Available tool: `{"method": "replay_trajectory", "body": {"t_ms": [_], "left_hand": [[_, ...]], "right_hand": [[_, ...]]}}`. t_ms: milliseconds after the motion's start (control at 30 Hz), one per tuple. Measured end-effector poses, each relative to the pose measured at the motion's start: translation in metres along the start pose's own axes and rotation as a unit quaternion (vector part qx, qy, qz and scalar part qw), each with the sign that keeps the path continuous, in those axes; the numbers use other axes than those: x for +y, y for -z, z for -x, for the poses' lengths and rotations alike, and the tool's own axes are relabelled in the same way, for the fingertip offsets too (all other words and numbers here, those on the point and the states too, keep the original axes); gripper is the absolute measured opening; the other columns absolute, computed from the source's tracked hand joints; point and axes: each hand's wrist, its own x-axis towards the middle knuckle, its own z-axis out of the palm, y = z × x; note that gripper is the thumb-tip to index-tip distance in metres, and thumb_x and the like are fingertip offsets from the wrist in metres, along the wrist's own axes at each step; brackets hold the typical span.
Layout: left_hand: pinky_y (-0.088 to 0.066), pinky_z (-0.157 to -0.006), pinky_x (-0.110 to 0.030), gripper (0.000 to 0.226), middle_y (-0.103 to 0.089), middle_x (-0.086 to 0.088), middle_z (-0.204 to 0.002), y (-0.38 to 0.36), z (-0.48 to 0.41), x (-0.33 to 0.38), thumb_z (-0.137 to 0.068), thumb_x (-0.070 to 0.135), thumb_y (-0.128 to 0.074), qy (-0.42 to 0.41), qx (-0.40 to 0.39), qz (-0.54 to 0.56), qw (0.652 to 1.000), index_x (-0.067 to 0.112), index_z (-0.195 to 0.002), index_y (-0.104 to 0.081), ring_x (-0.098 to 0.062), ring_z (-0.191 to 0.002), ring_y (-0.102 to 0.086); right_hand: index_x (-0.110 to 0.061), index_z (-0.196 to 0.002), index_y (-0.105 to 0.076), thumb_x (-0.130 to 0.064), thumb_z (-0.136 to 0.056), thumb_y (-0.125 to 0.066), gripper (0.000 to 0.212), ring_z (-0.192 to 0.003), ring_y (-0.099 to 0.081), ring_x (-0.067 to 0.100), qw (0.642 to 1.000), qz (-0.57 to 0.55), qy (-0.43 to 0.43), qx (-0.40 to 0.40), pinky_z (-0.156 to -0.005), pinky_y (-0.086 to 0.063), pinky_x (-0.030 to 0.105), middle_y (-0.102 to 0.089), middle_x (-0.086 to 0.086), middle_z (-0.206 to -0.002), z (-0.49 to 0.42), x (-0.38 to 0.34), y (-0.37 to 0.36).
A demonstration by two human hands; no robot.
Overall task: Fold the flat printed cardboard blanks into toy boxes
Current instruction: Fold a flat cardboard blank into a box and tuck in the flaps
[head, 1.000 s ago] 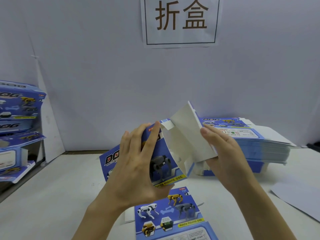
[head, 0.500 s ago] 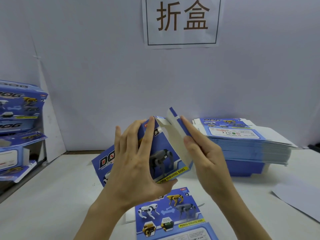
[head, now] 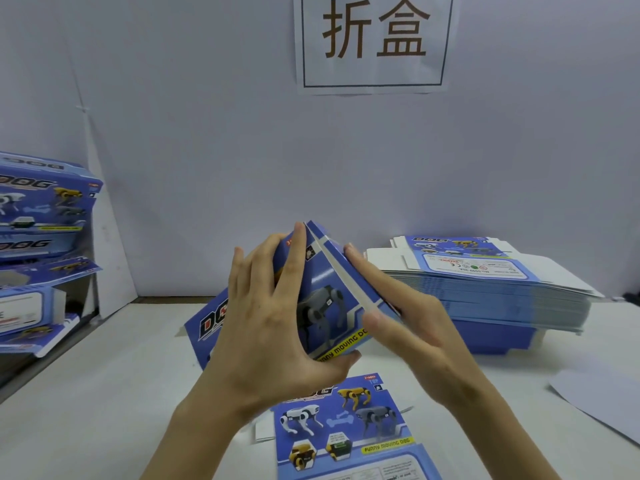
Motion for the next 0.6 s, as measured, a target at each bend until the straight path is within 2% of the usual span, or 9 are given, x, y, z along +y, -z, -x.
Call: {"method": "replay_trajectory", "body": {"t_ms": [100,167,267,333,433,533,600], "left_hand": [[-0.013,-0.118,-0.055,0.119,-0.032,-0.015,-0.148,0.0,0.0,0.005,-0.063,0.074,-0.054,0.008,0.002,0.011,1.0,0.011,-0.153,-0.007,-0.028,-0.142,-0.024],[-0.012,-0.117,-0.053,0.117,-0.033,-0.017,-0.148,0.001,0.001,0.004,-0.062,0.071,-0.056,0.006,0.001,0.005,1.0,0.012,-0.151,-0.006,-0.029,-0.143,-0.023],[-0.022,-0.111,-0.051,0.12,-0.039,-0.023,-0.143,0.004,0.001,0.003,-0.059,0.064,-0.066,-0.002,0.019,-0.007,1.0,0.005,-0.149,-0.015,-0.037,-0.136,-0.033],[-0.035,-0.104,-0.052,0.117,-0.041,-0.024,-0.141,0.004,0.001,0.004,-0.061,0.066,-0.063,-0.006,0.04,-0.004,0.999,0.003,-0.148,-0.019,-0.039,-0.132,-0.038],[-0.038,-0.102,-0.047,0.113,-0.039,-0.024,-0.143,0.003,0.001,0.004,-0.063,0.066,-0.057,0.007,0.045,0.023,0.999,0.005,-0.149,-0.017,-0.038,-0.134,-0.036],[-0.035,-0.106,-0.048,0.109,-0.036,-0.022,-0.146,0.001,0.003,0.001,-0.064,0.066,-0.055,0.006,0.034,0.031,0.999,0.007,-0.147,-0.017,-0.031,-0.136,-0.031],[-0.03,-0.109,-0.044,0.107,-0.028,-0.016,-0.152,0.002,0.002,-0.001,-0.066,0.068,-0.053,0.018,0.034,0.045,0.998,0.013,-0.148,-0.013,-0.027,-0.139,-0.028]], "right_hand": [[-0.037,-0.145,-0.037,-0.043,-0.083,-0.06,0.066,-0.144,-0.023,0.004,0.993,0.111,0.042,0.021,-0.116,-0.029,0.043,-0.035,-0.021,-0.151,-0.002,-0.001,-0.008],[-0.037,-0.145,-0.034,-0.04,-0.084,-0.063,0.068,-0.145,-0.017,0.0,0.985,0.16,0.058,0.026,-0.118,-0.02,0.049,-0.029,-0.023,-0.153,-0.004,0.0,-0.015],[-0.042,-0.144,-0.032,-0.035,-0.085,-0.065,0.068,-0.145,-0.012,-0.001,0.984,0.165,0.06,0.038,-0.118,-0.019,0.051,-0.024,-0.027,-0.154,-0.004,0.001,-0.02],[-0.051,-0.143,-0.031,-0.044,-0.086,-0.06,0.064,-0.146,-0.004,-0.001,0.979,0.188,0.069,0.05,-0.119,-0.016,0.051,-0.017,-0.029,-0.155,-0.004,0.002,-0.022],[-0.06,-0.142,-0.019,-0.057,-0.087,-0.049,0.063,-0.146,0.004,-0.002,0.969,0.236,0.059,0.046,-0.119,-0.019,0.047,-0.003,-0.034,-0.155,-0.005,0.005,-0.024],[-0.058,-0.144,-0.019,-0.048,-0.09,-0.053,0.064,-0.145,-0.012,-0.001,0.988,0.154,0.026,-0.008,-0.11,-0.04,0.042,-0.012,-0.032,-0.154,-0.005,0.008,-0.019],[-0.044,-0.145,-0.033,-0.036,-0.09,-0.061,0.062,-0.14,-0.032,0.003,0.994,0.088,0.052,0.021,-0.106,-0.043,0.031,-0.032,-0.022,-0.152,-0.004,0.008,-0.014]]}}
